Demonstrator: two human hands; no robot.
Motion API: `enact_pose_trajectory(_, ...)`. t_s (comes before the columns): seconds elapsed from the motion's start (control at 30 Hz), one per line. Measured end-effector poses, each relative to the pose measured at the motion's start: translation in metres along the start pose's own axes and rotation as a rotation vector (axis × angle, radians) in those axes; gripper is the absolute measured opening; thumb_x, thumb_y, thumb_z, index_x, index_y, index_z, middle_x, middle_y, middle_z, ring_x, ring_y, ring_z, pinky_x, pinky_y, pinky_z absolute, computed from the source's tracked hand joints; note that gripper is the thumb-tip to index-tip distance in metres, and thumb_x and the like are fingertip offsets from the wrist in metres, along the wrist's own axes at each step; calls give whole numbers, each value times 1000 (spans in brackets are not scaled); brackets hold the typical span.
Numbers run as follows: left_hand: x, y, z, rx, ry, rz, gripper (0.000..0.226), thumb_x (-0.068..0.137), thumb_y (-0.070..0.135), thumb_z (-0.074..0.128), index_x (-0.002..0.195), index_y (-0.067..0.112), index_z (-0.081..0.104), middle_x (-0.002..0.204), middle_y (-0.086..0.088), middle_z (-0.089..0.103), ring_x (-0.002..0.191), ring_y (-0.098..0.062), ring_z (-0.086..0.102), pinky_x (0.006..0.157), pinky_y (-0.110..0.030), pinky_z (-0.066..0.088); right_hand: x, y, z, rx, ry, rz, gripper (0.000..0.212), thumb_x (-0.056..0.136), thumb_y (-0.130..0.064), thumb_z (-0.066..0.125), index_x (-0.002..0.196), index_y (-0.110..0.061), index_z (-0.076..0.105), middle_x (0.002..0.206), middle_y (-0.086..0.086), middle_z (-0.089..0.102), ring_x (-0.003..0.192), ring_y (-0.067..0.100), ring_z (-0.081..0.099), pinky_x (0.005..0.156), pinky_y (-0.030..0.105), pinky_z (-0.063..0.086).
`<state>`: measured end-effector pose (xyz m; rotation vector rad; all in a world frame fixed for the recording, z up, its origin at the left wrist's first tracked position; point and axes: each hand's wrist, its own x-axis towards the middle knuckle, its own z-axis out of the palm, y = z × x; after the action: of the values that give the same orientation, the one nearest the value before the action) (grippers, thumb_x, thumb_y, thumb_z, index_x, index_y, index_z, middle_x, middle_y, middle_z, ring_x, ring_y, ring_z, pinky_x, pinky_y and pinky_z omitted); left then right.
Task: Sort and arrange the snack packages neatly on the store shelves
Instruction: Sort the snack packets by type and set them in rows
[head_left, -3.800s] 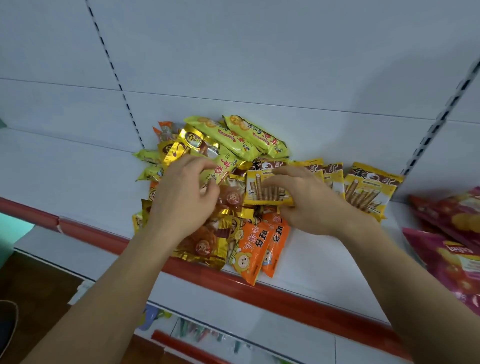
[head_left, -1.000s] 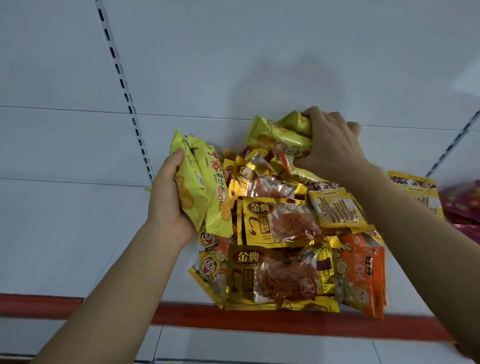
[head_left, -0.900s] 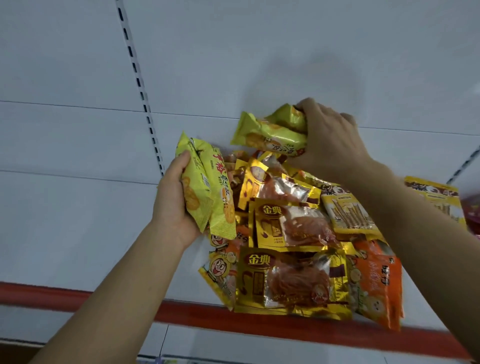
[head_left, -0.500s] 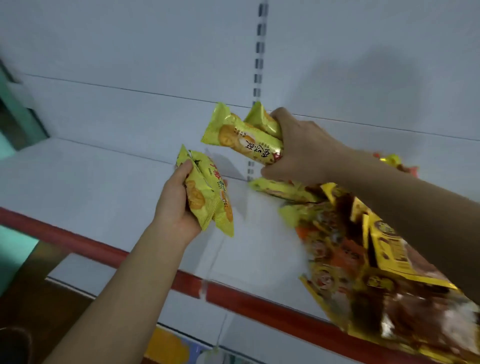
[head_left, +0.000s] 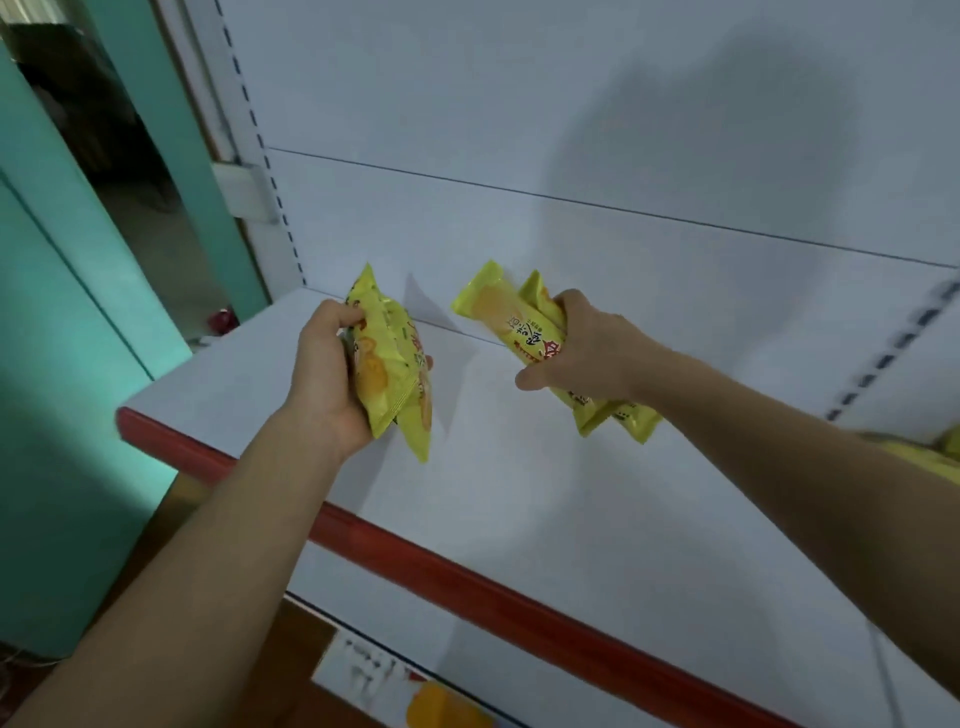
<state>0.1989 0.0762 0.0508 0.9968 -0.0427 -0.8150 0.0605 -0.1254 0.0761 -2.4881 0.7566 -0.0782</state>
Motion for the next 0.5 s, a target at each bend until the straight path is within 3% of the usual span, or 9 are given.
enact_pose_trajectory(0.07, 14, 26, -14, 60, 10, 25, 42, 88, 34, 51, 123, 13, 61, 107, -13, 60, 96, -31, 59, 85, -42, 57, 18, -18, 15, -32, 9, 29, 79, 71, -53, 79, 132, -25, 36, 99, -2, 58, 88, 20, 62, 76, 38, 54)
enact_pose_trajectory(0.13, 31, 52, -27, 192, 56, 65, 31, 86, 33, 56, 112, 16, 59, 94, -10, 57, 78, -24, 58, 79, -34, 56, 38, -37, 30, -54, 17, 54, 80, 70, -54, 79, 130, -24, 37, 103, 1, 60, 92, 24, 63, 84, 43, 56)
enact_pose_trajectory(0.23, 57, 81, -49, 624, 202, 246, 38, 80, 34, 63, 112, 16, 54, 82, -4, 55, 62, -17, 56, 65, -29, 49, 68, -62, 49, -72, 19, 68, 80, 68, -53, 80, 128, -24, 36, 107, 3, 59, 94, 26, 63, 87, 44, 55)
enact_pose_trajectory(0.33, 77, 90, -77, 1371, 273, 343, 41, 89, 40, 59, 124, 21, 49, 103, -9, 61, 92, -29, 63, 79, -37, 50, 92, -86, 70, -143, 71, 56, 80, 69, -52, 79, 129, -23, 35, 110, 3, 53, 99, 29, 57, 82, 38, 46)
enact_pose_trajectory(0.4, 87, 85, -94, 1757, 304, 317, 55, 91, 46, 58, 136, 19, 42, 125, -19, 52, 115, -40, 54, 93, -45, 48, 105, -100, 84, -185, 111, 53, 81, 70, -52, 78, 130, -21, 34, 112, 4, 48, 107, 33, 57, 80, 37, 39)
enact_pose_trajectory(0.5, 95, 72, -104, 1842, 333, 344, 57, 96, 53, 51, 138, 15, 43, 129, -21, 46, 121, -42, 47, 95, -48, 45, 120, -114, 104, -227, 150, 42, 82, 71, -53, 77, 131, -19, 33, 124, 8, 50, 115, 35, 57, 80, 38, 37)
